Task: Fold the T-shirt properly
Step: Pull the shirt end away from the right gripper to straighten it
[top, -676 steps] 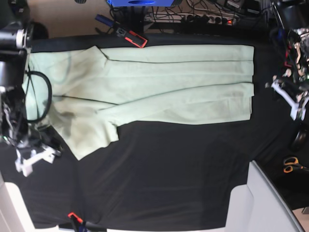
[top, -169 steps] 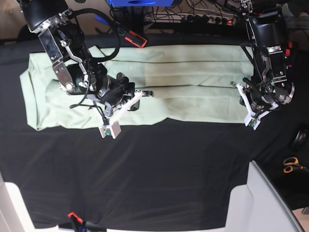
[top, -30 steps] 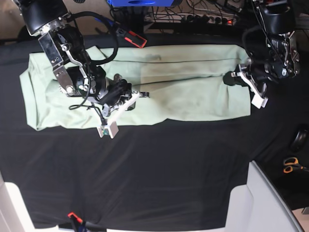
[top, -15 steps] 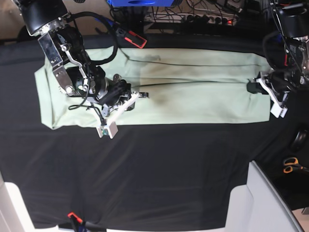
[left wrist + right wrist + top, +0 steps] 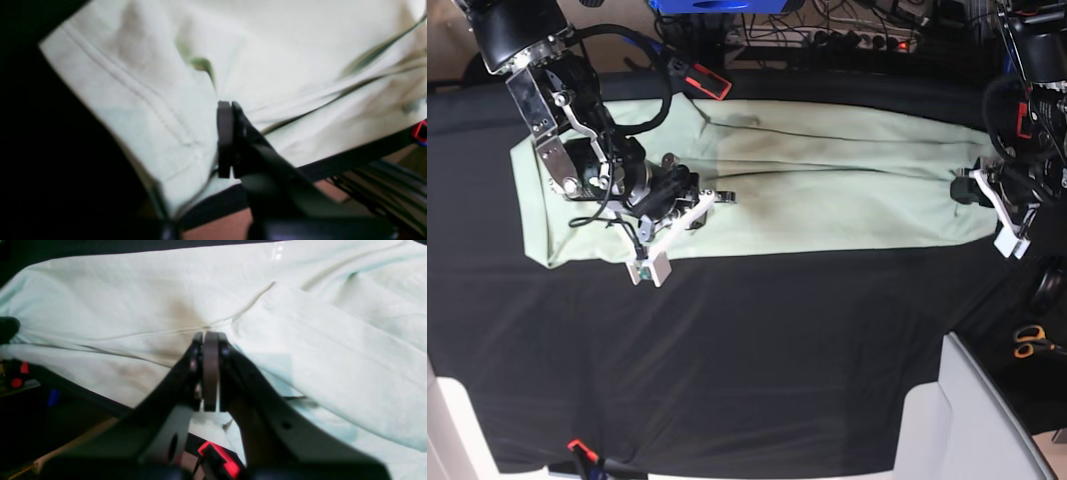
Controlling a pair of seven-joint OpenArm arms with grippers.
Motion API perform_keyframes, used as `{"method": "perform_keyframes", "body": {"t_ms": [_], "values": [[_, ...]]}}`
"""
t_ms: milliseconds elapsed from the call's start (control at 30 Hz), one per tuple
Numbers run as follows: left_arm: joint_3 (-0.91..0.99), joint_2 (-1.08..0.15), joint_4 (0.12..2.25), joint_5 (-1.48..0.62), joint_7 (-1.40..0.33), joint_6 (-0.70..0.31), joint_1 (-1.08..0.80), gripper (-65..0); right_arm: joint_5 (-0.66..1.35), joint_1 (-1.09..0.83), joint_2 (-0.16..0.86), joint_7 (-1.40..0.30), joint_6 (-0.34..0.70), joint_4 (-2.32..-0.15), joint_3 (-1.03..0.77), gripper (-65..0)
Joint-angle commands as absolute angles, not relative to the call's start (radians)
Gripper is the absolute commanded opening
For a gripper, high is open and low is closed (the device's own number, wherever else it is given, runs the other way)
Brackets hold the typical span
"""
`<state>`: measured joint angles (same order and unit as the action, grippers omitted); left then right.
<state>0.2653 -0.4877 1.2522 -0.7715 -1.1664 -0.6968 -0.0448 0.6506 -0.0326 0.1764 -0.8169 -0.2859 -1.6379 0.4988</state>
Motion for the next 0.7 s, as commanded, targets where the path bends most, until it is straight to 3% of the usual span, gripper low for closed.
{"method": "perform_keyframes", "body": {"t_ms": [0, 500, 567, 667], "values": [[0.271, -0.51, 1.264, -0.782, -1.164, -0.698, -0.041, -65.0, 0.659, -0.015, 0.174, -0.803, -0.278, -1.652, 0.495, -65.0], [0.269, -0.518, 1.09, -0.71, -1.078, -0.698, -0.03, -65.0, 0.659, -0.021, 0.173, -0.803, -0.278, -1.659, 0.501, -65.0], [0.272, -0.509, 1.092, -0.628, -1.072, -0.698, -0.021, -58.1, 0.659, -0.021, 0.173, -0.803, -0.278, -1.661, 0.501, -65.0], [0.272, -0.498, 1.09, -0.572, -1.058, -0.698, 0.004, -39.1, 0.659, -0.022, 0.171, -0.805, -0.278, -1.661, 0.501, -65.0]]}}
